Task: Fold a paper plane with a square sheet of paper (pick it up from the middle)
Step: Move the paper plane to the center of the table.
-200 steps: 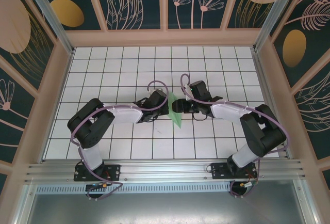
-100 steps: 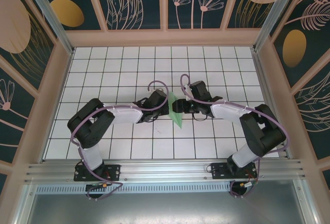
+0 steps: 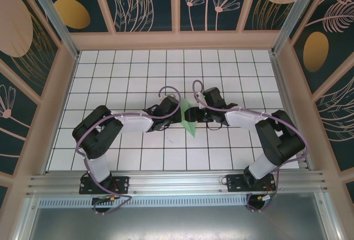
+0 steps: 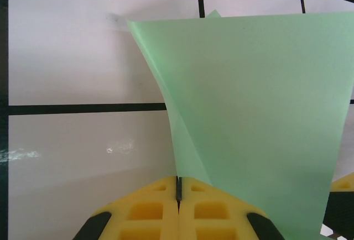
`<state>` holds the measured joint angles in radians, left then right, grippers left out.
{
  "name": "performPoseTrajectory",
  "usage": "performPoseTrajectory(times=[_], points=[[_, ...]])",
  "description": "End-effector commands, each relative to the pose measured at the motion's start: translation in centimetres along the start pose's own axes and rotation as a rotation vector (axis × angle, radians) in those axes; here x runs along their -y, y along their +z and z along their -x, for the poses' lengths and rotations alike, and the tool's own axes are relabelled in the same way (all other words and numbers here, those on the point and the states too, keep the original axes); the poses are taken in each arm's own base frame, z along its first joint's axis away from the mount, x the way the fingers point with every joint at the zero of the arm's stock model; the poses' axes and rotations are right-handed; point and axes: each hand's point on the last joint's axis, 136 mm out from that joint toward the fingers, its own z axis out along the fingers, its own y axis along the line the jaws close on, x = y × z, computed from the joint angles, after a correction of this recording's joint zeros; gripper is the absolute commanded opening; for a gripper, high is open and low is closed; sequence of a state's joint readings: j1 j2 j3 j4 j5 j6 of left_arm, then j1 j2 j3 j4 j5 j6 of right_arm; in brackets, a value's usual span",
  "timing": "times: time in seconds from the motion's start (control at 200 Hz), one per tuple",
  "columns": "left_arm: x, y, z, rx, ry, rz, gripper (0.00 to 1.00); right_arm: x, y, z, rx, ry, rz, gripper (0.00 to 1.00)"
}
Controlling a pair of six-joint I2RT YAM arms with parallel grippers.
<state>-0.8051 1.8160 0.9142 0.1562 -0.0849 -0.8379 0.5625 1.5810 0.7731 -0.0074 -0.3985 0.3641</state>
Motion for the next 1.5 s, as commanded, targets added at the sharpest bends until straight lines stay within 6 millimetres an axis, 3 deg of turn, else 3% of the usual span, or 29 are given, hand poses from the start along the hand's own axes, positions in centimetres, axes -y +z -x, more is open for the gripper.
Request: performPoseTrajectory(times=[0.0,0.741,0.941,1.031,1.201,1.266,1.411,1.496], points=[[0.1,-0.2,0.2,0.005,0.002,-0.019,0.0,-0.1,0.4,-1.2,-0.033,-0.011,0.011,0.58],[0.2,0.0,0.0,0.005,-0.02,-0.03,0.01,2.6,2.8,-2.6,-0.039,-0.082,-0.256,0.41],[-0.1,-0.4,0.3,0.028,-0.045,-0.021,0.06,4.2,3.4,-2.8,-0.043,-0.092,-0.396,0.26],[-0.2,-1.0,0.7,0.053,-0.068,-0.03,0.09,4.1,3.3,-2.7,-0.037,-0.092,-0.397,0.22],[-0.4,-2.1,1.7,0.094,-0.114,-0.048,0.27,3.8,2.4,-1.3,0.001,-0.101,-0.459,0.13],[0.1,-3.8,3.1,0.143,-0.135,-0.079,0.36,3.7,1.8,-0.6,0.021,-0.101,-0.48,0.12],[-0.5,-6.2,5.1,0.229,-0.163,-0.076,0.4,4.2,0.3,0.6,0.06,-0.077,-0.564,0.12],[-1.1,-7.3,5.8,0.266,-0.17,-0.067,0.4,4.8,0.5,0.6,0.045,-0.067,-0.598,0.13]])
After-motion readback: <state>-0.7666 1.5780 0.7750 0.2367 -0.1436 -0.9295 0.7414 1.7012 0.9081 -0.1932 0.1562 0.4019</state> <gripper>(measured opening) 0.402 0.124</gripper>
